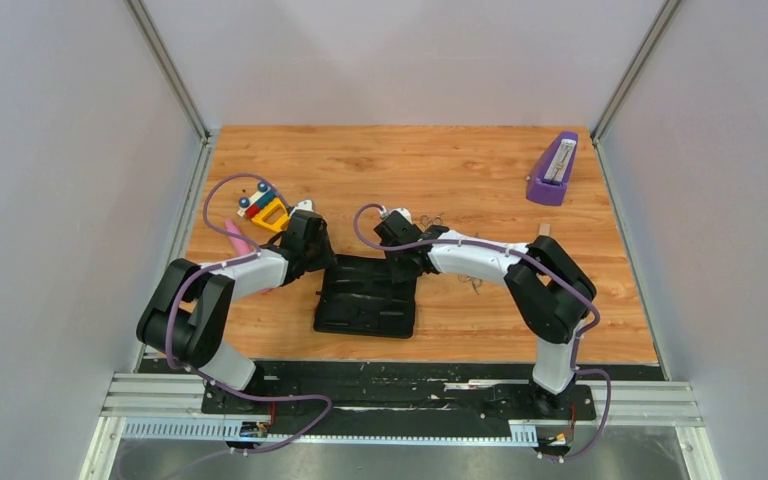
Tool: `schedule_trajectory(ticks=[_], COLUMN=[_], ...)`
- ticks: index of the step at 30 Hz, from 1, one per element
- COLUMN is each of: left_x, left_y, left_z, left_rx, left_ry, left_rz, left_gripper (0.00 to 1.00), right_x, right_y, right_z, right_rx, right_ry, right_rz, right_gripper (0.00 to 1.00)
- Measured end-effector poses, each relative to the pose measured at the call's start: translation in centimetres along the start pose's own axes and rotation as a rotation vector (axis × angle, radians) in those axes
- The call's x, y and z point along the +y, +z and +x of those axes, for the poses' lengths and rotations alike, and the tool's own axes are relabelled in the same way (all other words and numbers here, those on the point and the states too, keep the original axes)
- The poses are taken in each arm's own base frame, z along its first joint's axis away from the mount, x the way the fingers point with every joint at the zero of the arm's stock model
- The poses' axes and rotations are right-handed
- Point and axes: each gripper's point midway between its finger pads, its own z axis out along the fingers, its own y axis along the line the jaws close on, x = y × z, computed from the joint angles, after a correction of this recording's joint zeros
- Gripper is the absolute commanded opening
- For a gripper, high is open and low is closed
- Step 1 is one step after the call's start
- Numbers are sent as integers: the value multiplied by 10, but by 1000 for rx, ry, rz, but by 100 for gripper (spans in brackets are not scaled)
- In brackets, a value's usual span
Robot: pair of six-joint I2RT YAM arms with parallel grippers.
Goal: Sort the hair-cutting tools
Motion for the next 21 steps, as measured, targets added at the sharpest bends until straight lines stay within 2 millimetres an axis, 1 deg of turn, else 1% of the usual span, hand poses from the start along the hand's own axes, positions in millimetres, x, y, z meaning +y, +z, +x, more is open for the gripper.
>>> schedule_trajectory(ticks=[8,13,19,21], left_x=[0,1,1,1], left_y=[0,0,-1,-1], left_z=[0,0,1,1], left_rx=[0,-1,1,2], left_ry=[-7,-12,-19,-22], left_rz=[-3,-6,-8,-9], left_gripper=[39,39,39,39], right_x=[-8,-8,-7,-6], right_y=[-2,-5,-9,-10], right_z=[3,11,21,21], right_rx=[21,48,85,89], right_ry=[61,88,98,97], right_rz=[23,18,8,5], right_gripper=[23,23,26,29])
